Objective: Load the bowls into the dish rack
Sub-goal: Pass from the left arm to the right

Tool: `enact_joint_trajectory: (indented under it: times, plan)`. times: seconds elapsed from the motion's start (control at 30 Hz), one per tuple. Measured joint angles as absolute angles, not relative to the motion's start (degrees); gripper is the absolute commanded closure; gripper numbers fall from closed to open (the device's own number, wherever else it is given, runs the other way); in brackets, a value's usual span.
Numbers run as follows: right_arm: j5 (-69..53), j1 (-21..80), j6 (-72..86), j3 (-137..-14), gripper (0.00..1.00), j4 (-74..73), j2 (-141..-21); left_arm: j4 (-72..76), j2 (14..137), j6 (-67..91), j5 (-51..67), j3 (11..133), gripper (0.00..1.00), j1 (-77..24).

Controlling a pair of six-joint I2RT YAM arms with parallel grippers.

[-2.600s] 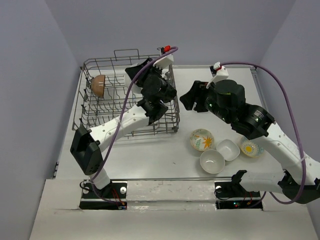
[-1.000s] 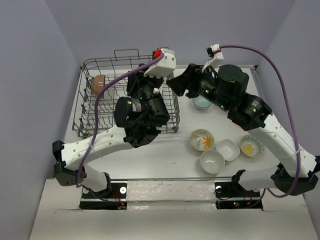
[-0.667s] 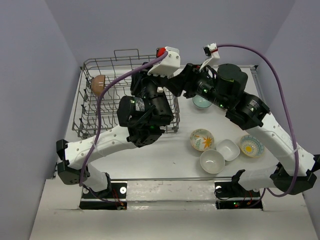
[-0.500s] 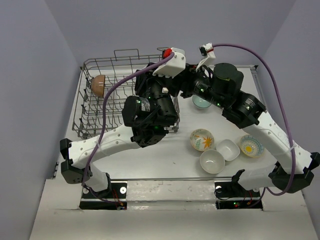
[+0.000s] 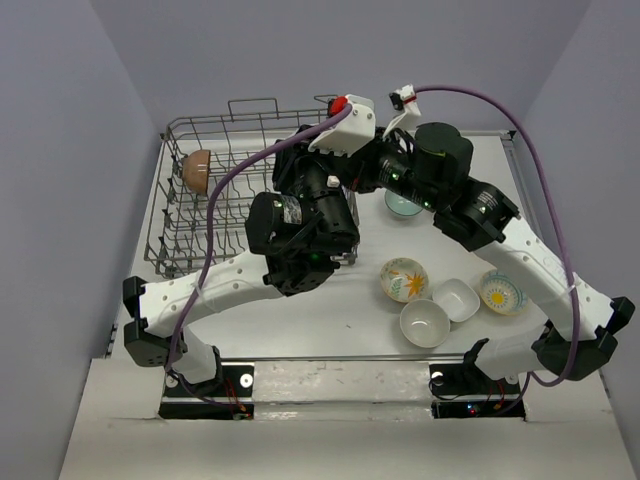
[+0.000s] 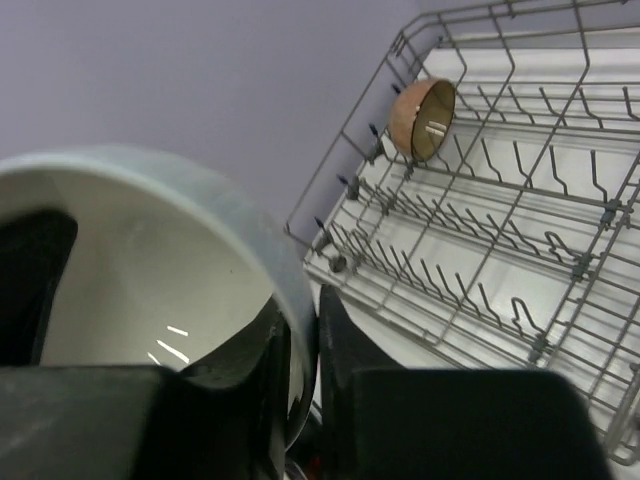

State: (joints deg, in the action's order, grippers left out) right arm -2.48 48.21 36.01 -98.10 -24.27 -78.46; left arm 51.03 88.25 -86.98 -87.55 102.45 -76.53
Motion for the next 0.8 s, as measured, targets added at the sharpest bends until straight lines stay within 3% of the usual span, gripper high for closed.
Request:
enact_joint_trajectory:
  times: [0.5, 0.8]
  plan:
    - [-1.5, 47.6, 37.2, -99.9, 0.99, -24.2, -78.3, 29.7, 88.1, -71.9, -87.3, 108.1, 1.0, -77.9]
    - [-0.5, 47.7, 36.6, -102.0, 0.99, -23.9, -77.9, -15.5, 88.3, -35.8, -77.8, 123.9, 1.0, -79.2]
